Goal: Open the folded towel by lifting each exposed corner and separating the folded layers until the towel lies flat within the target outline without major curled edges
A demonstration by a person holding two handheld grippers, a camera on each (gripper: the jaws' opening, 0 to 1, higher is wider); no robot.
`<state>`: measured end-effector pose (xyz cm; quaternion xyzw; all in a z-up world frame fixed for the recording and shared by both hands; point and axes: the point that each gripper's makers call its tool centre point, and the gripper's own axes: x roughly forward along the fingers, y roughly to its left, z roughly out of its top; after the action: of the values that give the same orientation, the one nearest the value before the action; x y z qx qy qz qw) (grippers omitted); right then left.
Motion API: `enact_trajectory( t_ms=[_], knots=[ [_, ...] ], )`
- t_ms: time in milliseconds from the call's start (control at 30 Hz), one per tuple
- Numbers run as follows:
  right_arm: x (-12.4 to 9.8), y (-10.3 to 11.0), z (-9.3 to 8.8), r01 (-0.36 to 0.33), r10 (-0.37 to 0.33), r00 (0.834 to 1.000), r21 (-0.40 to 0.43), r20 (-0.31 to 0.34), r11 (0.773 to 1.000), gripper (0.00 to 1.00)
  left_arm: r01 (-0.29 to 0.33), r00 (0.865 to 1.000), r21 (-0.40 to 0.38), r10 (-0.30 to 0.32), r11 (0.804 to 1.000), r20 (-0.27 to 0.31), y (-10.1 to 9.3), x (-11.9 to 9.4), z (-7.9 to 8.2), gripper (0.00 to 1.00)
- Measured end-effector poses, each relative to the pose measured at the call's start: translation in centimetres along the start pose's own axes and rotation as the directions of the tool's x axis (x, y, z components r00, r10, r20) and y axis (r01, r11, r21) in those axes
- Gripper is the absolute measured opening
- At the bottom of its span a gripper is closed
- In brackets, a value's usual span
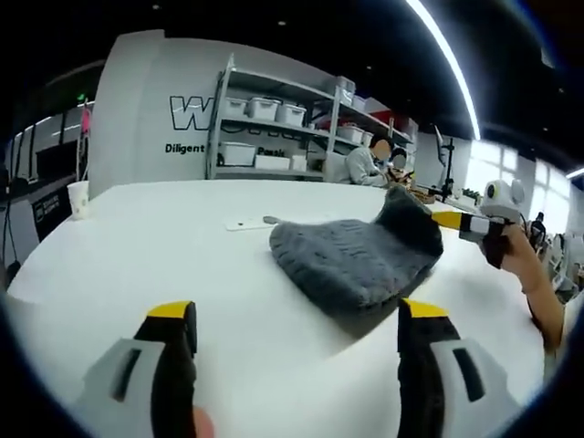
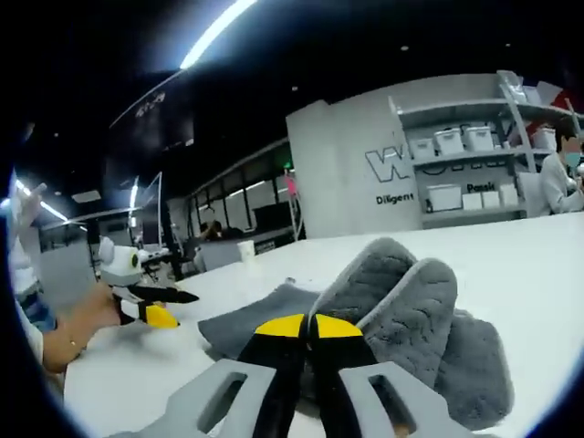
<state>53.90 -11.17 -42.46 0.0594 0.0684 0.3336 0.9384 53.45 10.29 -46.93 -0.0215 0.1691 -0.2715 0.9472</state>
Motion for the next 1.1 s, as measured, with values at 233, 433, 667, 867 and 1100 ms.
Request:
enact_trajectory(
  t_ms=[233, 433, 667, 867, 1100],
  knots=[
    [1.4, 3.5, -0.9, -0.108, 0.107, 0.994, -0.045, -0.028, 0.993, 0.00, 0.028, 1.000, -0.004, -0.028, 1.000, 0.005, -0.5, 0.1, 0.2, 0.89],
    [2.4, 6.8, -2.5, -0.210, 0.203, 0.975, -0.086, -0.087, 0.974, 0.00, 0.046, 0.999, -0.023, -0.046, 0.999, 0.011, -0.8, 0.0, 0.2, 0.88],
    [3.1, 9.8, -4.2, -0.309, 0.294, 0.945, -0.095, -0.143, 0.946, 0.00, 0.051, 0.998, -0.048, -0.049, 0.998, 0.027, -0.7, -0.1, 0.4, 0.86],
    [3.6, 10.3, -7.6, -0.321, 0.294, 0.915, -0.056, -0.274, 0.946, 0.00, 0.051, 0.998, -0.049, -0.050, 0.997, 0.023, -0.7, 0.0, 0.3, 0.86],
    [3.0, 10.0, -6.6, -0.328, 0.323, 0.913, 0.023, -0.248, 0.944, 0.08, 0.054, 0.998, -0.050, -0.053, 0.997, 0.027, -0.7, -0.1, 0.5, 0.86]
  ],
)
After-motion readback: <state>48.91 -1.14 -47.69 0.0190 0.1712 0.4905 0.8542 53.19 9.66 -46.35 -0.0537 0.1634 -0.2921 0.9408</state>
